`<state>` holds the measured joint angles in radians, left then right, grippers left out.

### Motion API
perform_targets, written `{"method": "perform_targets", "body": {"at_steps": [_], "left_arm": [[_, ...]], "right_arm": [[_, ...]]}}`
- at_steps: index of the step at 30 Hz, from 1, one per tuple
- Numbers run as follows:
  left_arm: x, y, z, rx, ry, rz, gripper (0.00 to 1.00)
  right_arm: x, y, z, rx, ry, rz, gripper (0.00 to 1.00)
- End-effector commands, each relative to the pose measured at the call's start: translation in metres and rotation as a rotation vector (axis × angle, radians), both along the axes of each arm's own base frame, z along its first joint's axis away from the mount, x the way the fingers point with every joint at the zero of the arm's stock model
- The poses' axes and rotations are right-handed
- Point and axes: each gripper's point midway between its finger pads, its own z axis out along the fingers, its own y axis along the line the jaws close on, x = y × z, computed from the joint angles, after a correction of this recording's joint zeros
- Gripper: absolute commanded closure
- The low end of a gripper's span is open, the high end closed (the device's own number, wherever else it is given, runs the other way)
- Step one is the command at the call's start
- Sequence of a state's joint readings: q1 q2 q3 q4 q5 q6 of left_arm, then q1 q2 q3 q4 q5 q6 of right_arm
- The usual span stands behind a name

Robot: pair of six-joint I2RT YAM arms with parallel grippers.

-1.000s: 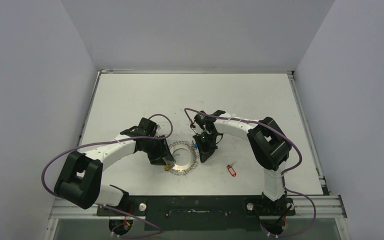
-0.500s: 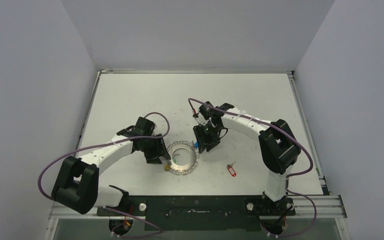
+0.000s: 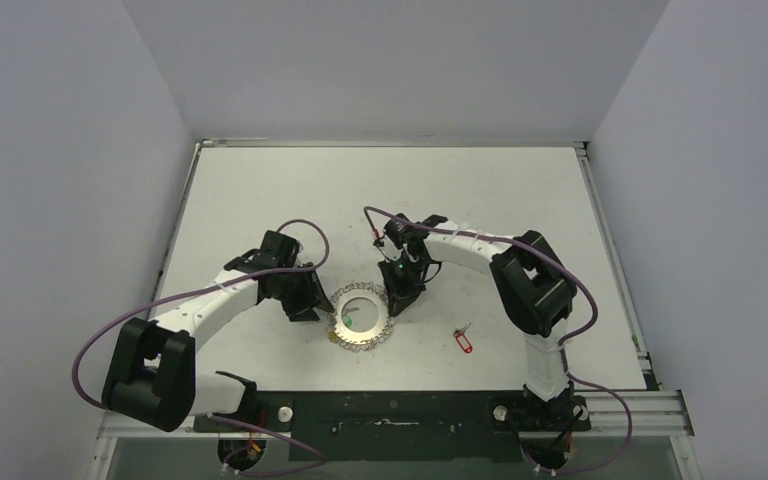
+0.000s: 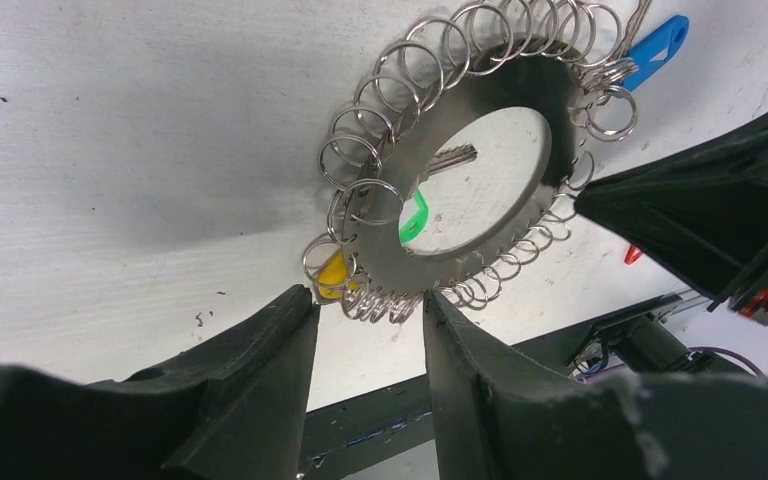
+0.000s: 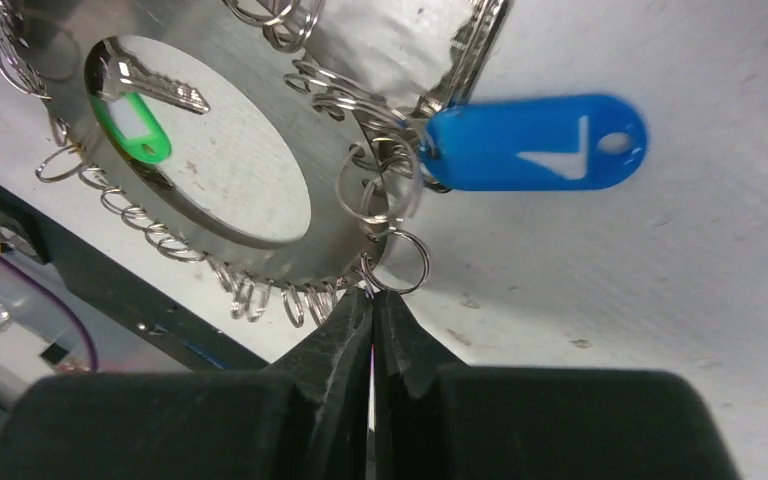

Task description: Put the keys on the keyring

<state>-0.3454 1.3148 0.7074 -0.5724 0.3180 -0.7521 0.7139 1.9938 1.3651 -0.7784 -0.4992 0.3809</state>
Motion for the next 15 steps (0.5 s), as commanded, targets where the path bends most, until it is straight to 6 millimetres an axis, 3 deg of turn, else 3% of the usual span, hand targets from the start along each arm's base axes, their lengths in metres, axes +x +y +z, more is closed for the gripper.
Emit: {"method": "perform_targets", "body": {"at_steps": [1, 6, 10, 15], "left_arm": [[0.014, -0.003, 0.010, -0.029, -0.059, -0.008, 0.60], [0.015, -0.001, 0.007, -0.022, -0.061, -0.018, 0.67], [0.015, -0.003, 0.001, -0.030, -0.050, -0.022, 0.68], [0.018, -0.010, -0.007, -0.057, -0.031, -0.018, 0.67]], "right_arm": [[-0.020, 0.003, 0.009, 0.026, 0.032, 0.020, 1.00], [-0.045, -0.010, 0.020, 0.003, 0.086, 0.015, 1.00], [-0.053, -0.022, 0.031, -0.017, 0.091, 0.009, 1.00], [-0.043, -0.024, 0.044, -0.003, 0.056, -0.018, 0.82]]}}
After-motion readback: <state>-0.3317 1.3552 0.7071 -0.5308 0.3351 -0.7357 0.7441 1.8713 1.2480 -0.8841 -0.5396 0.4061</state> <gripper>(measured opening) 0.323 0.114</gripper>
